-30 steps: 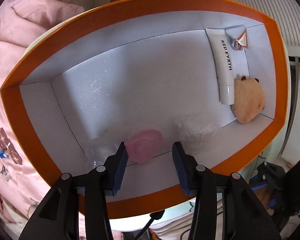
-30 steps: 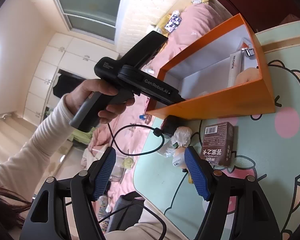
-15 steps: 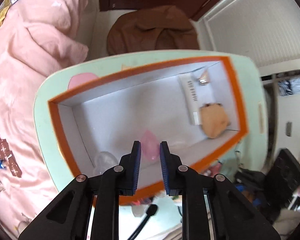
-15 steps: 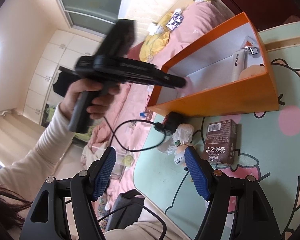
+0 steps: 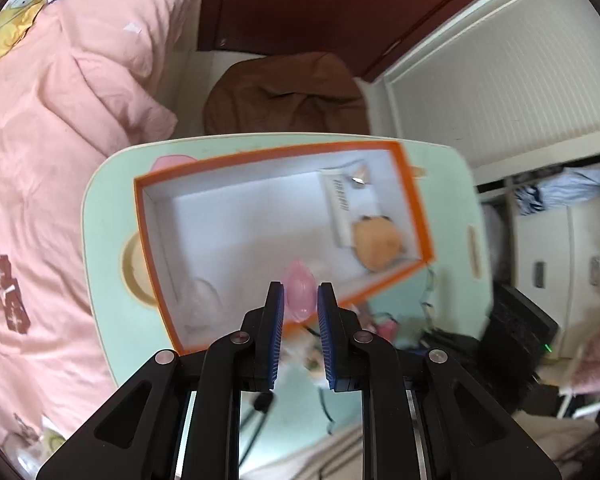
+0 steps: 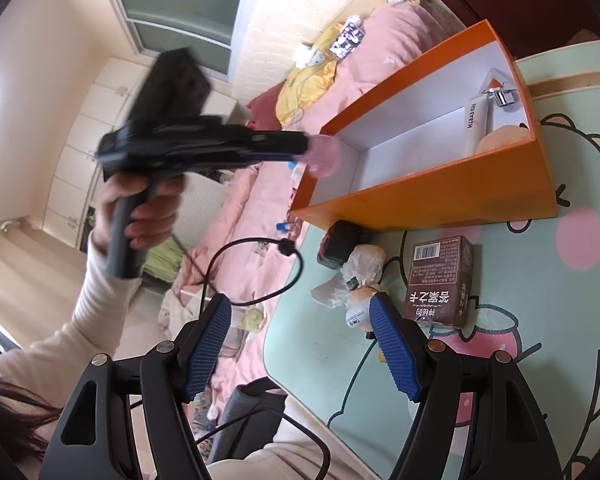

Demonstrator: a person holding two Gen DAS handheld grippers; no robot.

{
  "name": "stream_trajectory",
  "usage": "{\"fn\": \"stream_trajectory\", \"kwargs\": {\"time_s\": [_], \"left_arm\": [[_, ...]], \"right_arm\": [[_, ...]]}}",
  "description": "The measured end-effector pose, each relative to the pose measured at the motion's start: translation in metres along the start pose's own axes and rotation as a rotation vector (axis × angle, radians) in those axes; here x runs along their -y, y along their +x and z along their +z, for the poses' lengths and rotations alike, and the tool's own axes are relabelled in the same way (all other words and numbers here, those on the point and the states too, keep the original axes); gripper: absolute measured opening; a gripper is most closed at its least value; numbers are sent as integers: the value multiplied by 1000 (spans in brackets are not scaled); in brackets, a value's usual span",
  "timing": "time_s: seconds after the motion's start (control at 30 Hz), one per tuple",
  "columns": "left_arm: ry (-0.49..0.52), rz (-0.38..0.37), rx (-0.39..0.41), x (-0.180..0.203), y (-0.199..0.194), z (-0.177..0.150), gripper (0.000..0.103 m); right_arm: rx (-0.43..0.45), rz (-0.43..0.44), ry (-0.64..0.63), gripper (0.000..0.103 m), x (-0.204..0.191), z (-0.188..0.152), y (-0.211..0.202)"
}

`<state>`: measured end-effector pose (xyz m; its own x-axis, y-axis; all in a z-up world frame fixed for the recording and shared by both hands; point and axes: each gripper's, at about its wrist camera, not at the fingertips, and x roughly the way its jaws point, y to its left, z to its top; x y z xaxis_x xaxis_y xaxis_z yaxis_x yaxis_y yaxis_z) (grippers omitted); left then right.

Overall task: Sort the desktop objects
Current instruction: 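Lift the pink heart out and release it on the table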

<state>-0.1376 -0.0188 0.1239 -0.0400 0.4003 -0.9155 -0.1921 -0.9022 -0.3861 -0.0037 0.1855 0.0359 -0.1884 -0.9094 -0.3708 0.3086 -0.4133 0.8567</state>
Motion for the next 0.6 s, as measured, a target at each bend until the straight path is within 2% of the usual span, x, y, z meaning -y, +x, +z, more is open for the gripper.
{"fn": "stream_trajectory", "kwargs": {"time_s": [0.1,0.3,0.43,0.47,0.53,0.6], "left_arm": [[-4,-52,6,3,-3,-21,18],[-44,-145,-6,-8,39,-55,18],[-56,-164,61,-14,54,-67,19],[-56,-158,109,-14,52,-71,22],[-55,-148,205,-14,47,-78,57],[-55,-136,300,-15,43,-85,74]], "right_arm": [[4,-6,-8,72,0,1,-1],[11,-27,-18,72,1,1,-2],[15,-49,-25,72,3,1,0],[14,-53,-24,72,4,1,0],[11,-58,-16,72,6,2,2],[10,-69,-14,72,6,4,2]]}}
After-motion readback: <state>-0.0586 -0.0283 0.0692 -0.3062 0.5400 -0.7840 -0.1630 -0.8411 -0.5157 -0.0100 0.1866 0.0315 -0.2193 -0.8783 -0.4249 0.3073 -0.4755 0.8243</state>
